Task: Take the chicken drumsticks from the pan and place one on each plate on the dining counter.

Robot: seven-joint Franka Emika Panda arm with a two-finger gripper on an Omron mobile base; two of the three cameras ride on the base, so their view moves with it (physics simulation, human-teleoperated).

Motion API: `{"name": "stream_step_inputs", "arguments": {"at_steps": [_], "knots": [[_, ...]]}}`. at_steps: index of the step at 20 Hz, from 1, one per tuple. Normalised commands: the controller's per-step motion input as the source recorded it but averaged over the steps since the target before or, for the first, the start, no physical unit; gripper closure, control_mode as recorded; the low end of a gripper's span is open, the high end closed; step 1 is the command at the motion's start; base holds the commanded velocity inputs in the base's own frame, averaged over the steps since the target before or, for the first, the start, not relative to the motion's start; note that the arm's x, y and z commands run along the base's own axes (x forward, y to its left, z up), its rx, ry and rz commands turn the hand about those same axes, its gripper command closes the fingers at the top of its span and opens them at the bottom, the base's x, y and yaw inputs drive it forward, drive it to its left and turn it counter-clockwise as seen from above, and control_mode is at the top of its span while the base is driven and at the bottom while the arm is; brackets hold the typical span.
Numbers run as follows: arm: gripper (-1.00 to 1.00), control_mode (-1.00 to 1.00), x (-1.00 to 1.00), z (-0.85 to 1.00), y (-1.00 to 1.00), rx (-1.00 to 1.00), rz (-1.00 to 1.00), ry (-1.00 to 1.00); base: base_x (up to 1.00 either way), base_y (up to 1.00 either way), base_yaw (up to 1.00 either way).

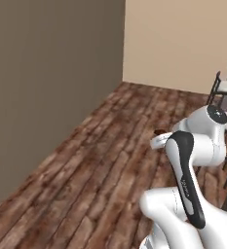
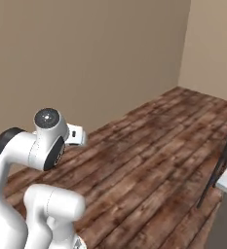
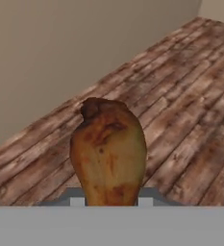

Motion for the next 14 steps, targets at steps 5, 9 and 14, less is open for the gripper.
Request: {"name": "stream_step_inputs", "arguments": {"at_steps": [5, 9, 14], "knots": [[1.00, 1.00, 0.00, 0.00, 0.00, 0.00, 0.00, 0.00, 0.94, 0.38, -0.52], [1.00, 1.00, 0.00, 0.00, 0.00, 0.00, 0.00, 0.00, 0.93, 0.38, -0.53], [1.00, 1.00, 0.00, 0.00, 0.00, 0.00, 0.00, 0.00, 0.90, 0.38, -0.57]]}}
